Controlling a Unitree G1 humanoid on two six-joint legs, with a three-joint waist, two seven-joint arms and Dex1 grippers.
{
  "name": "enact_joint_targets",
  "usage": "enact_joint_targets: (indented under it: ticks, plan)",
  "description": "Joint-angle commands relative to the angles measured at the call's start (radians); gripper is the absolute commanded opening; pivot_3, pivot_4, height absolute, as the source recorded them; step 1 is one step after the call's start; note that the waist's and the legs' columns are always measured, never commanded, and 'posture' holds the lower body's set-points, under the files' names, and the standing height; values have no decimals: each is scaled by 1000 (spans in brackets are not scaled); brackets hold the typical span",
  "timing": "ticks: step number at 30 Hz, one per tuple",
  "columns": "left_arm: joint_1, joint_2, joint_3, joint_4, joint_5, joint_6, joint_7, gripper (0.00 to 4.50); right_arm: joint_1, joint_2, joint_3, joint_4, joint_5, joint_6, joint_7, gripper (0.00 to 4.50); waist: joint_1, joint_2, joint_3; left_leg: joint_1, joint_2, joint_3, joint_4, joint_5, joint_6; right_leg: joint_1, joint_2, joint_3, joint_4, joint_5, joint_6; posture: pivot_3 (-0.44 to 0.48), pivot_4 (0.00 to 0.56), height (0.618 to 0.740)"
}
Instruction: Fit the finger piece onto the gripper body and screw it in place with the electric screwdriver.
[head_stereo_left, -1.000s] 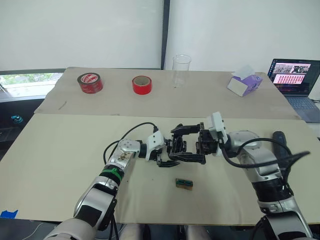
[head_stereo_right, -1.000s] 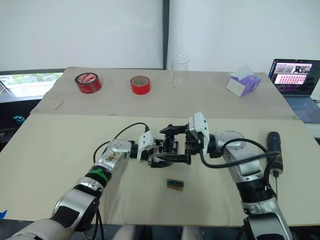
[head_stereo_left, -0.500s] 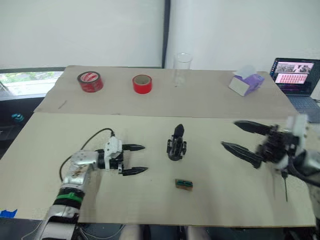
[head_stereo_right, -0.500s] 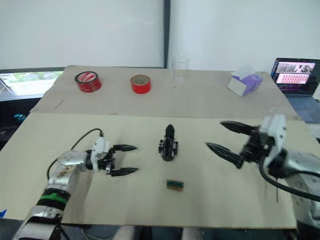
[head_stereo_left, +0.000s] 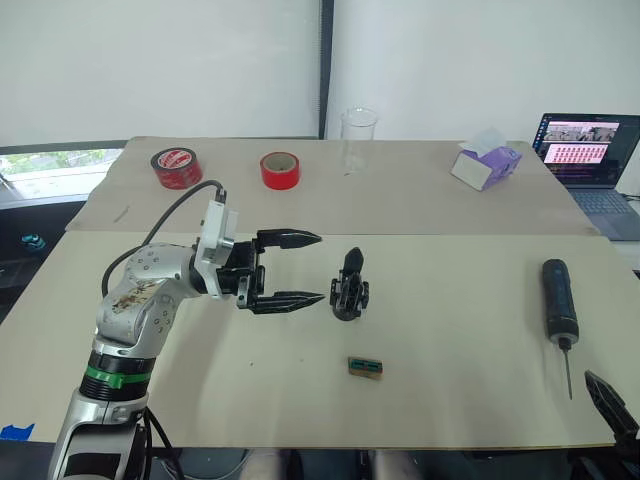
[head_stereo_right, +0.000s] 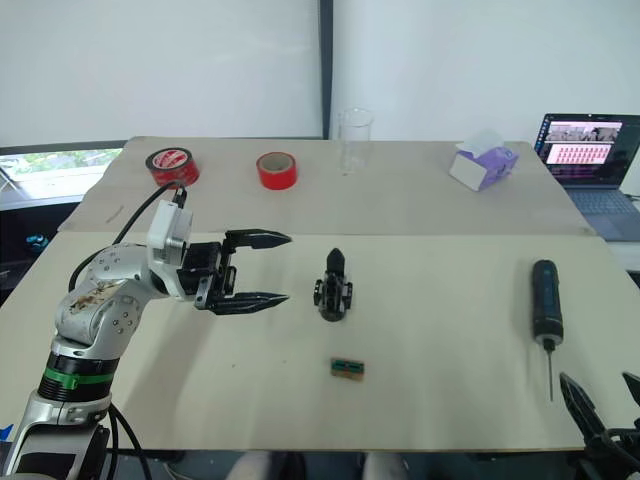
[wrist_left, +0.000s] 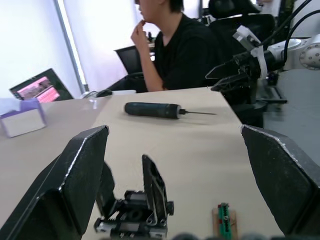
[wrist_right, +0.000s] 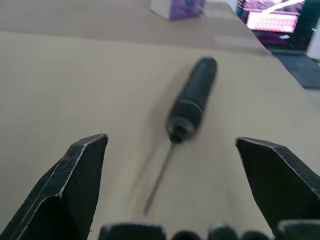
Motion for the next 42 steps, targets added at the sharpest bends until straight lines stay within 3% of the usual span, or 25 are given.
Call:
enact_joint_targets:
  ticks: [1, 7, 9, 11, 14, 19, 25, 27, 33, 36, 42]
  plan:
    - [-25, 0, 2, -35, -15, 7, 3, 4463, -44, -106, -7, -74, 93, 316, -197, 4500, -2, 0, 0, 0, 0, 0, 0, 0, 0, 0, 0, 1, 0, 0, 0, 0, 150, 740]
    - [-13, 14, -24, -63, 10, 14, 5, 4463, -285, -417, 24, -8, 263, 733, -276, 4500, -3, 0, 1, 0, -1, 2, -1, 0, 1, -1, 0, 5, 0, 0, -2, 0, 150, 740]
    - [-7, 10, -36, -69, 15, 17, 14, 4463, -441, -495, 63, 94, 246, 813, -338, 4500, 4, -2, 2, 0, -1, 2, -1, 0, 1, 0, 2, 5, -1, 0, -2, 0, 150, 740]
    - [6, -1, -45, -88, 18, 14, 30, 4463, -586, -578, 162, 241, 180, 846, -369, 4500, 8, -4, 3, 0, -1, 2, -1, 0, 1, 0, 3, 4, -1, 0, -2, 0, 150, 740]
    - [26, -5, -51, -118, 19, 13, 44, 4463, -696, -657, 309, 404, 102, 828, -330, 4500, 18, -4, 3, -2, -4, 1, -1, 1, 4, -1, 4, 9, -2, 0, -2, 0, 150, 740]
    - [58, 0, -51, -158, 12, 18, 60, 4463, -863, -681, 521, 659, -25, 721, -254, 4500, 14, -4, 3, -5, -5, 1, 1, 0, 5, -1, 12, 22, -3, 4, 3, 0, 150, 740]
    - [67, 8, -47, -183, 7, 24, 72, 4463, -995, -661, 663, 889, -122, 650, -159, 4500, 10, -4, 3, -5, -6, 1, 1, 4, 0, -1, 13, 26, -3, 1, 10, 0, 150, 740]
    - [70, 15, -42, -189, 4, 29, 77, 4500, -1018, -654, 674, 918, -131, 657, -135, 3938, 10, -4, 3, -5, -5, 1, 1, 4, -1, -1, 15, 27, -2, 1, 10, 0, 150, 740]
    - [80, 24, -30, -196, 0, 30, 78, 4500, -1039, -645, 659, 936, -167, 579, -111, 2019, 10, -4, 3, -4, -4, 1, 1, 4, 0, -1, 16, 28, -1, 2, 9, 0, 150, 740]
    - [75, 21, -16, -193, -8, 29, 88, 4500, -1016, -658, 623, 848, -142, 541, -61, 1985, 9, -4, 3, -4, -4, 1, 1, 5, 0, -1, 16, 28, -1, 2, 9, 0, 150, 740]
    - [112, 42, 0, -168, 18, -8, 61, 4500, -868, -741, 589, 358, -7, 665, 113, 1985, 2, 2, 5, -4, -2, 1, 0, 7, -4, -3, 17, 29, 0, 2, 9, 0, 150, 740]
